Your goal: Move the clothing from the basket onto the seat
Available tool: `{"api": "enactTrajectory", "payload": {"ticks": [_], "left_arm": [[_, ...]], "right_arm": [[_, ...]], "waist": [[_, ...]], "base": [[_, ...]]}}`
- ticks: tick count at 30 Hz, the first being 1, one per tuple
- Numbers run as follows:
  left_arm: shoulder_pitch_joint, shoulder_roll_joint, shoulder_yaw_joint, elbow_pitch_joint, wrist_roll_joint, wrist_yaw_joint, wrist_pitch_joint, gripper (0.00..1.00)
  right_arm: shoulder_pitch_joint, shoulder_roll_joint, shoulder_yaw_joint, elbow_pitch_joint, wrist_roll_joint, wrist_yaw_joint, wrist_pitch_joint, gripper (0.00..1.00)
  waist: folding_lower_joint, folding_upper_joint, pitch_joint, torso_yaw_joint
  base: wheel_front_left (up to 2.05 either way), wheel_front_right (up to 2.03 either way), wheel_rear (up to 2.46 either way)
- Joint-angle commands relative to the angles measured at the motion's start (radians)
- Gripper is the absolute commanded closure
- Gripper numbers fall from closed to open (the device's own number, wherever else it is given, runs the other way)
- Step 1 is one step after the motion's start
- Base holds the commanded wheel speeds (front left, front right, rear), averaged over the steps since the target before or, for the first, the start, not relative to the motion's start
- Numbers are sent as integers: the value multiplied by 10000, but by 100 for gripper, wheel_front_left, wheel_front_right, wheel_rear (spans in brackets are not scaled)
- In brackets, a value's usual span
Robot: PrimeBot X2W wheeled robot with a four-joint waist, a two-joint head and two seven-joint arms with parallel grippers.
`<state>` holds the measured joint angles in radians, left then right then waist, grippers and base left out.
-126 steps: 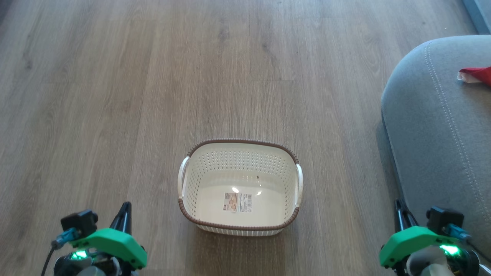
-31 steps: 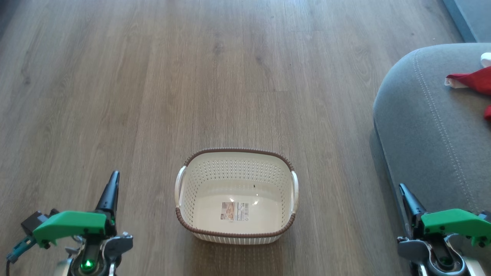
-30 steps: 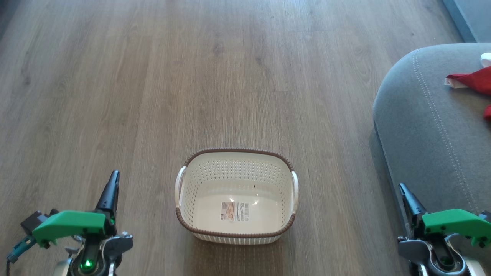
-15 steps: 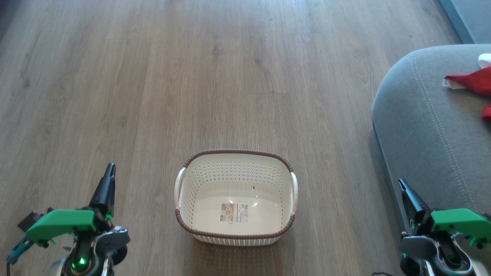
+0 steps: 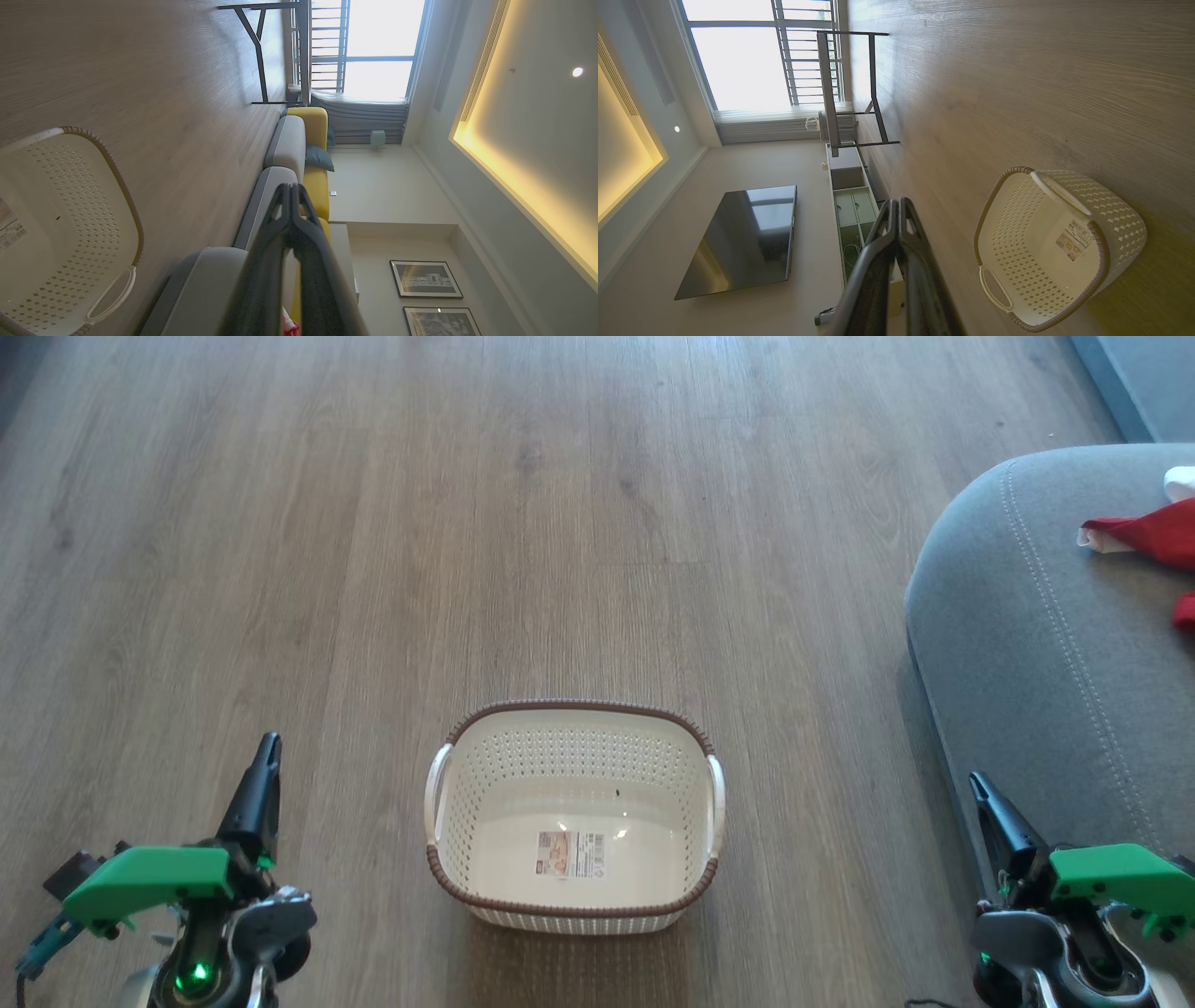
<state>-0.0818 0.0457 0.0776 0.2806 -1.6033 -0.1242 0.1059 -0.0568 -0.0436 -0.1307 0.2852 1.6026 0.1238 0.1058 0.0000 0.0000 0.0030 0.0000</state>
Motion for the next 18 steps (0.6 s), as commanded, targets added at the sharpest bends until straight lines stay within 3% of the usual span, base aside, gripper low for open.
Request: {"api": "enactTrajectory", "payload": {"ticks": [1,18], "left_arm": [[-263,45,365,-352,-51,-65,75,100],[-263,45,364,-353,-52,-65,74,100]], "right_arm": [[-512,-66,167,-404,59,69,76,100],[-511,-66,168,-404,60,69,76,100]], "waist": [[0,0,1,1],[0,0,1,1]], "base": [[0,0,0],[0,0,0]]}}
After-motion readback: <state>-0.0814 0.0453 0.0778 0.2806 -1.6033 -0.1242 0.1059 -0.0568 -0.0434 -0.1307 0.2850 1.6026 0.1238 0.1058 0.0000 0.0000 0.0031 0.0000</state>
